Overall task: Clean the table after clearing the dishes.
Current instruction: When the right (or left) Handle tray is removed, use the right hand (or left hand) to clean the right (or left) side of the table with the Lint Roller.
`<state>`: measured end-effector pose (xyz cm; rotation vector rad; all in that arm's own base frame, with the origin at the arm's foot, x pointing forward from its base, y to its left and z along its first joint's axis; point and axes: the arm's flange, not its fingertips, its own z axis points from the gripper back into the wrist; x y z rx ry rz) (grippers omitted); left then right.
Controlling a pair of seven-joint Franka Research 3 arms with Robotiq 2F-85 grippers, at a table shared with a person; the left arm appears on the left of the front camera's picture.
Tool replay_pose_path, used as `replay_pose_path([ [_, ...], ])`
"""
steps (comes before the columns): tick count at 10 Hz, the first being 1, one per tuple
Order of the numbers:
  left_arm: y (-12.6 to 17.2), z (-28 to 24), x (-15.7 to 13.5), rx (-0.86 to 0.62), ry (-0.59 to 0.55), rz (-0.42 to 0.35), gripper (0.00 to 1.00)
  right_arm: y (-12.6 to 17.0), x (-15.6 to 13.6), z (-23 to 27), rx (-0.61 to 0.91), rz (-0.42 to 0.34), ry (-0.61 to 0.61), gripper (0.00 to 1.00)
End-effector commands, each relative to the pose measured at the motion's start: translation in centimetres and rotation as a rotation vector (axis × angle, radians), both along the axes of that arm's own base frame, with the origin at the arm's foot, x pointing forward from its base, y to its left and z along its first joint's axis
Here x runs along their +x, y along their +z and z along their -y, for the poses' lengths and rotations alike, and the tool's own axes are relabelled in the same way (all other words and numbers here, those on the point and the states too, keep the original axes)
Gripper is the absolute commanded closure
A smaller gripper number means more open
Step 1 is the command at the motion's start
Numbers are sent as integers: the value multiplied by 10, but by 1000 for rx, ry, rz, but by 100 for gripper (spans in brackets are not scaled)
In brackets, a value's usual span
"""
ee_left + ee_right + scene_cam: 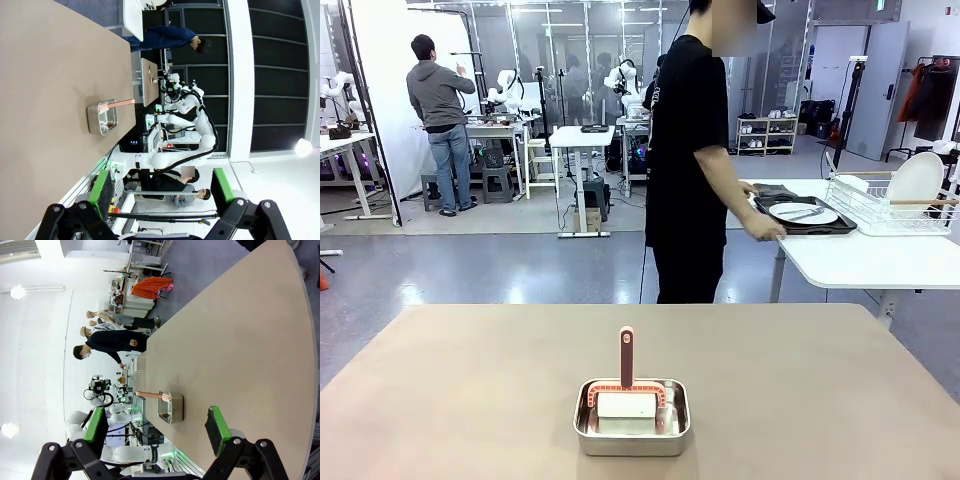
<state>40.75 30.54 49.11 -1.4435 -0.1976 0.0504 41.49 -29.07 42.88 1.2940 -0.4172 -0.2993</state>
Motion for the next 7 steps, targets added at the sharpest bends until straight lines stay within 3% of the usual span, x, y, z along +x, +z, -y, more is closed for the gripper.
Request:
replay_pose_path([
  [1, 1, -2, -2, 2, 7, 0, 0, 3, -1, -1, 0, 6, -1, 0],
  [2, 1, -2, -2, 2, 7, 0, 0, 0, 0, 0, 0, 0, 0, 0],
  [5, 1, -2, -2, 2, 7, 0, 0, 71, 23, -43, -237, 147, 196, 0],
  [7, 1, -2, -2, 2, 7, 0, 0, 113, 48, -104, -407, 235, 379, 0],
])
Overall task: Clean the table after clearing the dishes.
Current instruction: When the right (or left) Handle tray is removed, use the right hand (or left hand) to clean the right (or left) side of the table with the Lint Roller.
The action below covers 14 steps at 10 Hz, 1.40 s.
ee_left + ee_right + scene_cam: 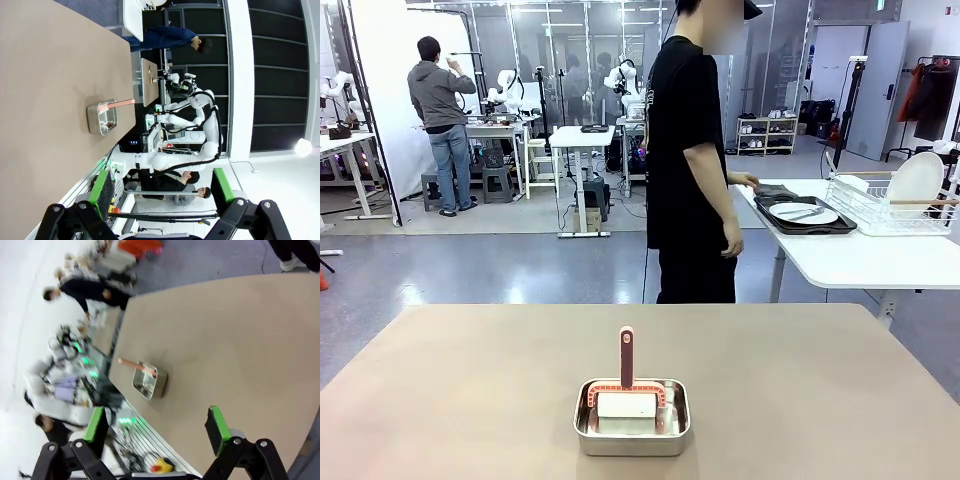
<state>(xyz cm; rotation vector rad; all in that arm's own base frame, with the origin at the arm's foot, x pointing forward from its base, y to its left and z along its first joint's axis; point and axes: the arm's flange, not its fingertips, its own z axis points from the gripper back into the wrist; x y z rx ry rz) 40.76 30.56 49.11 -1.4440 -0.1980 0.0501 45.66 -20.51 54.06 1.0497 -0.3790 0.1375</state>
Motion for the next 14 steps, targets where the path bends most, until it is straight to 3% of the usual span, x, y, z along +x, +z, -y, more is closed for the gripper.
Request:
replay_pose_path([
  [1, 1, -2, -2, 2, 7, 0, 0, 21, 21, -60, -163, 100, 183, 0],
  [3, 1, -2, -2, 2, 7, 0, 0, 47, 36, -139, -315, 166, 358, 0],
  [6, 1, -2, -2, 2, 7, 0, 0, 38, 26, -260, -516, 262, 594, 0],
  [11, 1, -2, -2, 2, 7, 0, 0, -15, -49, -380, -765, 425, 833, 0],
  [14, 1, -2, -2, 2, 7, 0, 0, -32, -86, -409, -774, 475, 925, 0],
])
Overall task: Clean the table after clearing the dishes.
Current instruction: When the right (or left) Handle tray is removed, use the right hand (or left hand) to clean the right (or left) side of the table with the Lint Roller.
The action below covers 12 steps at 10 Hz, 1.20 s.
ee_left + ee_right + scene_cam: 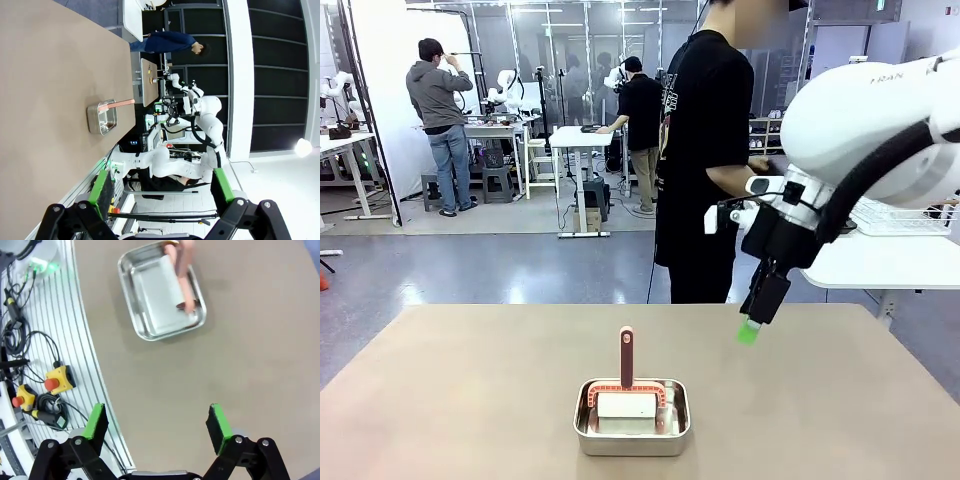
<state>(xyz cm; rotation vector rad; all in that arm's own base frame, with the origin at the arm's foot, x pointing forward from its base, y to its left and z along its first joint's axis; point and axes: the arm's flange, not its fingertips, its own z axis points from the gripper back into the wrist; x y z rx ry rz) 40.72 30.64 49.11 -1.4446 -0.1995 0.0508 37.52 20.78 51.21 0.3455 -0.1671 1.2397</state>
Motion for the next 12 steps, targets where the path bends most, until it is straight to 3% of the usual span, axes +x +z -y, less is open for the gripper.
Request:
replay_pose_path([
  [1, 1, -1, -2, 3, 6, -1, 0, -5, -6, 5, 15, 44, 30, 0],
  [2, 1, -1, -2, 3, 6, -1, 0, 0, 0, 0, 0, 0, 0, 0],
  [8, 1, -1, -2, 3, 6, -1, 0, -3, -1, 4, 11, 0, -5, 0],
  [9, 1, -1, -2, 3, 6, -1, 0, 0, 11, -20, -19, 76, 97, 0],
  [10, 1, -1, -2, 3, 6, -1, 0, -3, 26, -48, -32, 103, 154, 0],
  [12, 1, -1, -2, 3, 6, -1, 0, -18, 45, -95, -80, 107, 256, 0],
])
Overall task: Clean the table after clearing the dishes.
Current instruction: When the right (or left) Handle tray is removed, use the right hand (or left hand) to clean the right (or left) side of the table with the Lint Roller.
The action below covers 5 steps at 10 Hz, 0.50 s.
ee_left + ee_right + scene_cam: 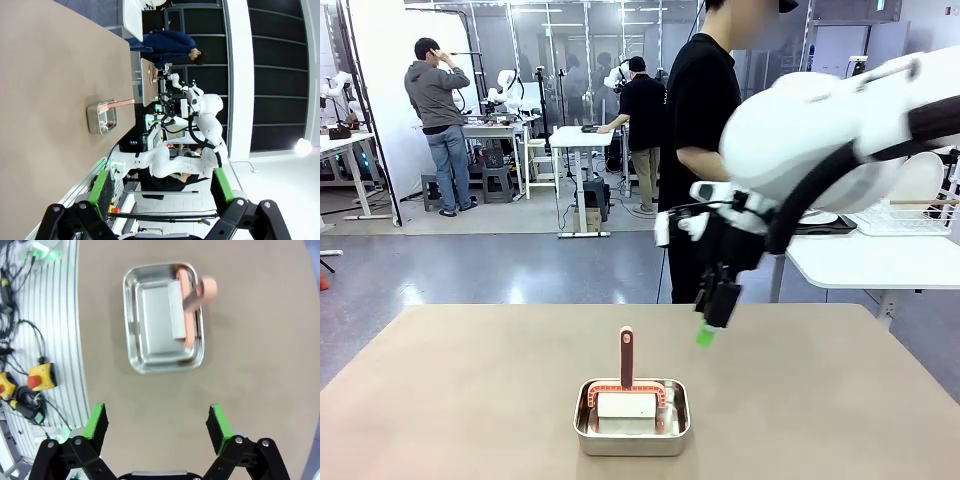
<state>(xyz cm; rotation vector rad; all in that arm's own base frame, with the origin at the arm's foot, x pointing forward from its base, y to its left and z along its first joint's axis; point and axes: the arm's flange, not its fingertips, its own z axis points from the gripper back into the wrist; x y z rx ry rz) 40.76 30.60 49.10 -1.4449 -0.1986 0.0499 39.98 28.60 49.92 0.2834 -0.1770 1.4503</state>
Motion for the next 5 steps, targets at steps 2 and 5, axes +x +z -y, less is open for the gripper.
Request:
replay_pose_path([
  [2, 1, -2, -2, 3, 7, -1, 0, -17, 24, -51, -59, 9, 131, 0],
  [5, 1, -2, -2, 3, 7, -1, 0, -25, 27, -77, -125, 8, 167, 0],
])
